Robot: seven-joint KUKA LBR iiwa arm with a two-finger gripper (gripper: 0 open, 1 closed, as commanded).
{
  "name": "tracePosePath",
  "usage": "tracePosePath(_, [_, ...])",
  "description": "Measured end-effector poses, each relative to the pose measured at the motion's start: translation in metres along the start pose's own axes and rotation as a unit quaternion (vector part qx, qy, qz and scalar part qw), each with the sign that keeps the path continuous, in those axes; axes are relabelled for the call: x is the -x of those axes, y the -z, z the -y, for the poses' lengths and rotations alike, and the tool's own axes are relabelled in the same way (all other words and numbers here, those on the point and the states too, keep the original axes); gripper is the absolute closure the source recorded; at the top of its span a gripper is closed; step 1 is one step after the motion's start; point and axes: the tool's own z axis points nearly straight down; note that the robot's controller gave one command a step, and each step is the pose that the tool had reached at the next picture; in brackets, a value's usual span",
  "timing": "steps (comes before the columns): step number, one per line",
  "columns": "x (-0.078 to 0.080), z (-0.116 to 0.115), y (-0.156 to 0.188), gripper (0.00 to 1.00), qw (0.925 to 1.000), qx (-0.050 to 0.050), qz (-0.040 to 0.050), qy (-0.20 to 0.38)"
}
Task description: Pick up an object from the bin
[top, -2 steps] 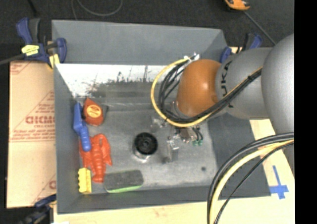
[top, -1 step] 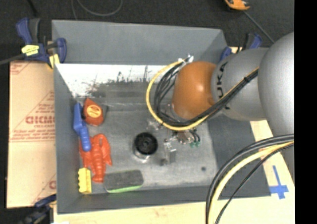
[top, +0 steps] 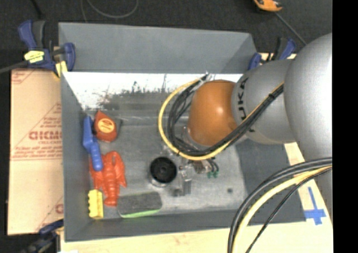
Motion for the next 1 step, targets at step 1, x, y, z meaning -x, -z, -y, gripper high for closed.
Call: tracePosePath(1, [0.0158,-0.0100,0.0003,1.00,0.9971,-0.001,0.0012,0.076])
